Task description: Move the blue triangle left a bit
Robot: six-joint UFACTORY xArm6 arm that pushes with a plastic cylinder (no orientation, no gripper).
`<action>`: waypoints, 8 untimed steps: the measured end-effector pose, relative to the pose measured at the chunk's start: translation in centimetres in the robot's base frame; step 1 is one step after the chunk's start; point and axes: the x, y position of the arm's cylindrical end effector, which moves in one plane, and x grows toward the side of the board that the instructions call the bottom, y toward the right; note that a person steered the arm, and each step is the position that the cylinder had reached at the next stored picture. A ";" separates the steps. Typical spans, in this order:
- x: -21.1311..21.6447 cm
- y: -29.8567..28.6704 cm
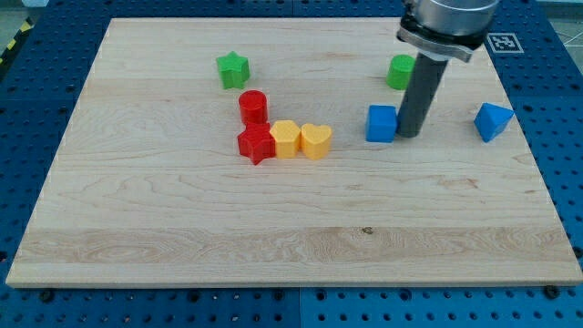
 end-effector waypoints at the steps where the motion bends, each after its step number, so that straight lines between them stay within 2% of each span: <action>1: -0.6 -1.7; 3: -0.8 -4.0; 5: -6.4 -0.7; 6: -7.8 4.9; 8: -7.7 14.9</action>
